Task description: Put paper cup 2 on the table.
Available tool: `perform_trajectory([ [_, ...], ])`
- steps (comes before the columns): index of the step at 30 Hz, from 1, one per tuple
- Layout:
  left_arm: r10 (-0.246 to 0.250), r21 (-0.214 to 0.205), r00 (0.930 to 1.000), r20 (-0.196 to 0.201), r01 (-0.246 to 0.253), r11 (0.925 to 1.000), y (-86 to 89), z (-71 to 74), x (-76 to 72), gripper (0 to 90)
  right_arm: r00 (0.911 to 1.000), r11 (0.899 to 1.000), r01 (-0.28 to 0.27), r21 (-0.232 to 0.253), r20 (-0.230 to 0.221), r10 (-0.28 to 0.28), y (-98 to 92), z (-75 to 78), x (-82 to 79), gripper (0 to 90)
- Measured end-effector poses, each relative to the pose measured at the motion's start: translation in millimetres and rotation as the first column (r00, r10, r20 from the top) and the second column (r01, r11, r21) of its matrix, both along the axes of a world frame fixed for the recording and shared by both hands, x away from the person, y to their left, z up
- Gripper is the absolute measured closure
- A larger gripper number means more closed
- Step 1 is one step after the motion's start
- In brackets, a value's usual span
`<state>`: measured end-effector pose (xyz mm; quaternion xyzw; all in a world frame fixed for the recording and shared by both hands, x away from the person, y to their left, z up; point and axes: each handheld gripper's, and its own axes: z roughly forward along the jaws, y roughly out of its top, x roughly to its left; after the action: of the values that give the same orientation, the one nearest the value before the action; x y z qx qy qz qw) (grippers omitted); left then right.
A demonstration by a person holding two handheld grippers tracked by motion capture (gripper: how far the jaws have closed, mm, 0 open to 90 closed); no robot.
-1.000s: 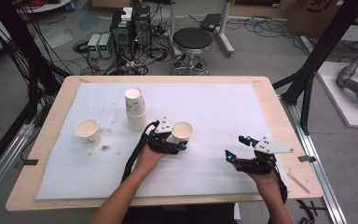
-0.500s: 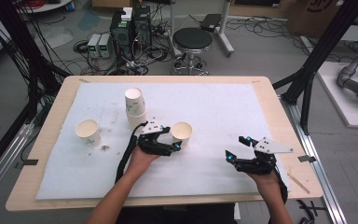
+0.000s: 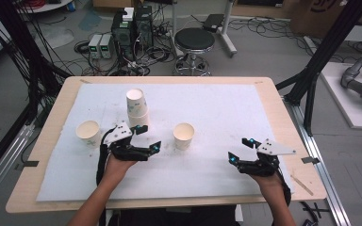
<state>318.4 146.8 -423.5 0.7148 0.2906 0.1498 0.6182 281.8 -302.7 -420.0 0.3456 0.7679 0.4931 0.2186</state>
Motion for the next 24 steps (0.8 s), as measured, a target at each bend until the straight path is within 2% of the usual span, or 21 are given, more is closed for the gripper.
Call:
perform_trajectory([
  [3, 0.015, 0.001, 0.9997, 0.017, -0.015, 0.9999, 11.2, -1.6, -6.3, 14.9, 1.0, 1.0, -0.003, 0.0, 0.002, 0.003, 0.1, 0.2, 0.2, 21.4],
  [6, 0.037, 0.0, 0.9992, 0.018, -0.037, 0.9993, 21.2, -3.8, -12.3, 14.9, 1.0, 1.0, -0.002, -0.001, -0.001, 0.002, 0.8, 0.6, -0.3, 21.5],
  [12, 0.048, -0.019, 0.9981, 0.039, -0.047, 0.9987, 37.5, -4.9, -22.5, 15.3, 0.9999, 1.0, 0.01, -0.003, 0.007, -0.01, 2.6, 3.1, -4.7, 21.5],
  [20, 0.06, -0.034, 0.9966, 0.057, -0.058, 0.9977, 46.9, -5.8, -32.3, 15.6, 0.9997, 1.0, 0.013, -0.014, 0.019, -0.013, 7.3, 6.4, -10.1, 21.5],
  [24, 0.069, -0.027, 0.9957, 0.062, -0.067, 0.9974, 47.9, -5.2, -32.6, 16.2, 0.9997, 1.0, 0.009, -0.015, 0.024, -0.009, 10.2, 7.0, -12.9, 21.5],
])
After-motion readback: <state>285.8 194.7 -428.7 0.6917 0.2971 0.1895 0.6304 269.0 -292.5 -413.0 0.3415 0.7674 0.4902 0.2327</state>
